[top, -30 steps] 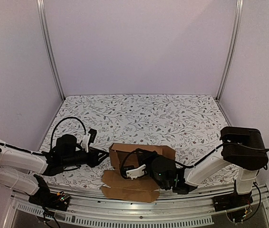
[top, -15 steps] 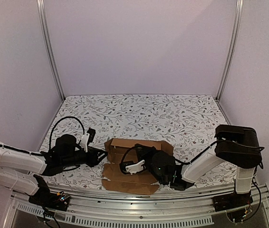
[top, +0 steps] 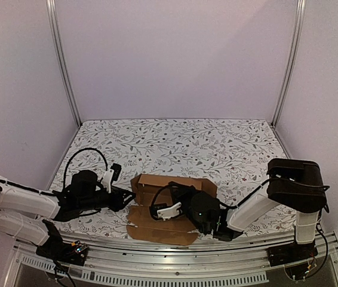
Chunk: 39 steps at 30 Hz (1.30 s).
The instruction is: Fold the paper box
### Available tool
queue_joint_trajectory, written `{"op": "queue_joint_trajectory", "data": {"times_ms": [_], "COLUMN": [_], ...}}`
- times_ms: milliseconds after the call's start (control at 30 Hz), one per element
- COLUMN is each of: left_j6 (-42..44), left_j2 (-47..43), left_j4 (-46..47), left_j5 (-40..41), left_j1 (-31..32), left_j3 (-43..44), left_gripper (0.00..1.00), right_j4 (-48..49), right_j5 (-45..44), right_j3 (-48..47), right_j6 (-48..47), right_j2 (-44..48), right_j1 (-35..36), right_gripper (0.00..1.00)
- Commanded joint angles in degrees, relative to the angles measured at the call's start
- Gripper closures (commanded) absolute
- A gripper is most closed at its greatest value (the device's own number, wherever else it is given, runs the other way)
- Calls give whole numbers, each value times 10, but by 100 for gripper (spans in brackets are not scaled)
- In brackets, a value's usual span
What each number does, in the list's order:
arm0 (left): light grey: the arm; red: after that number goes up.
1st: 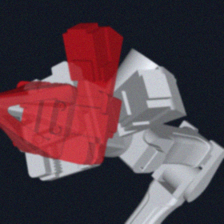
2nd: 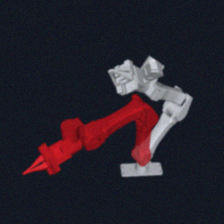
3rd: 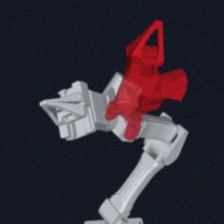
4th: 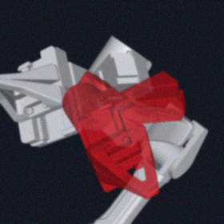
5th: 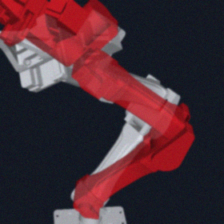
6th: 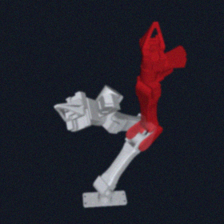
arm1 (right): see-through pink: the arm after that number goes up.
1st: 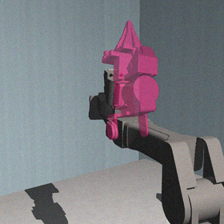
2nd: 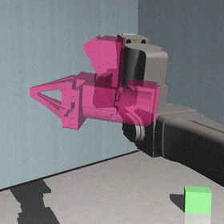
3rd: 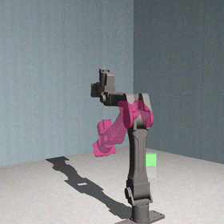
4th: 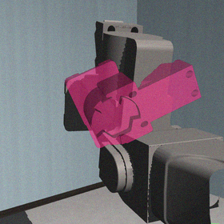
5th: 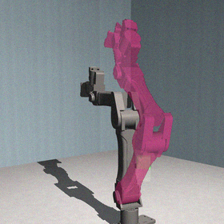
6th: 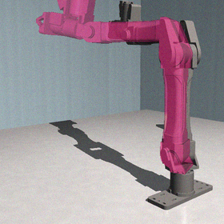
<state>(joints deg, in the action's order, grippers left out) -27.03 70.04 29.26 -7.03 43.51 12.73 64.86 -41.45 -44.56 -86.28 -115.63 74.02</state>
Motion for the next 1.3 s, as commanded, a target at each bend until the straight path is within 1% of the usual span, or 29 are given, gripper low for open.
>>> {"op": "queue_joint_trajectory", "data": {"times_ms": [0, 400, 833, 1033, 1267], "left_j6": [-4, -31, -56, -62, -83], "left_j2": [-24, -153, -187, -237, -288], "left_j4": [-2, -75, -101, -143, -174], "left_j5": [-6, 21, 6, 4, 2], "left_j1": [1, 1, 1, 1, 2], "left_j3": [-10, -32, -36, -36, -60], "left_gripper": [68, 67, 71, 71, 71], "right_j4": [7, 21, 80, 83, 80], "right_j5": [-10, -42, -80, -90, -95], "right_j3": [11, 28, 39, 49, 50], "right_j6": [6, 7, -32, -30, -23], "right_j2": [-21, -29, -72, -68, -65], "right_j1": [13, 52, 96, 109, 112], "right_gripper": [100, 100, 100, 100, 100]}}
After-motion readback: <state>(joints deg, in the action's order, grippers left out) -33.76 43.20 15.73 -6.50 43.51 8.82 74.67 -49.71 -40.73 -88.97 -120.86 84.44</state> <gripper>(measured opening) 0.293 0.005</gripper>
